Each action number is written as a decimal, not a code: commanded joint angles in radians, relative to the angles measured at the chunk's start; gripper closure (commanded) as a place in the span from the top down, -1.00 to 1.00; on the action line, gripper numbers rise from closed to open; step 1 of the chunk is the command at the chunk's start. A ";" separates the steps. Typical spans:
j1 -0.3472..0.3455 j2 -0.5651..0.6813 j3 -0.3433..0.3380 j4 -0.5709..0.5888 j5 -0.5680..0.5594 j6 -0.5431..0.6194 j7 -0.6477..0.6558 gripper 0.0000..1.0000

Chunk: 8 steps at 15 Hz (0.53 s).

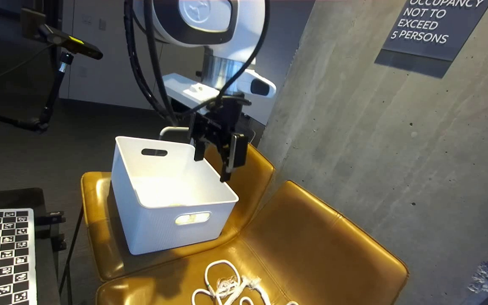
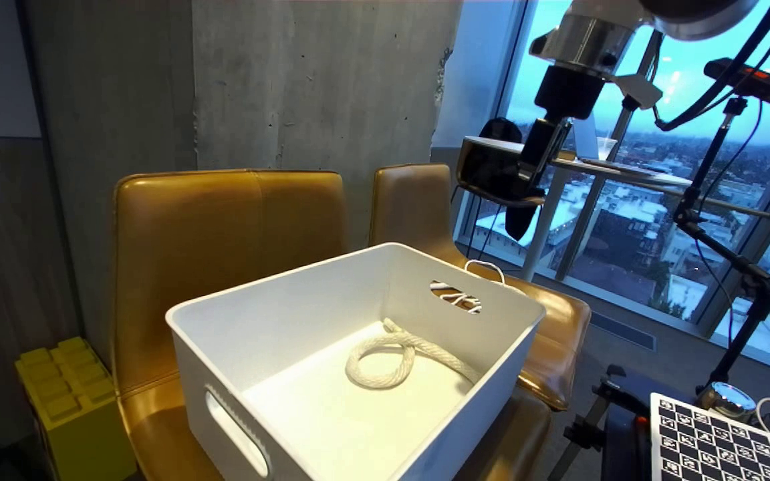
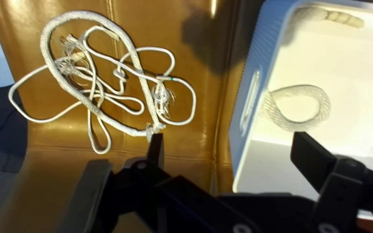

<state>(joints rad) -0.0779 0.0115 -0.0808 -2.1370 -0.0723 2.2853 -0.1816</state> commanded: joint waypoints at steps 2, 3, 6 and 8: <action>-0.072 0.044 -0.063 -0.063 0.019 0.076 -0.125 1.00; -0.089 0.065 -0.077 -0.069 0.018 0.094 -0.146 1.00; -0.137 0.139 -0.105 -0.059 0.026 0.156 -0.198 1.00; -0.170 0.203 -0.116 -0.034 0.030 0.202 -0.218 1.00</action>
<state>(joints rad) -0.2116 0.1342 -0.1838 -2.2075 -0.0723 2.4236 -0.3470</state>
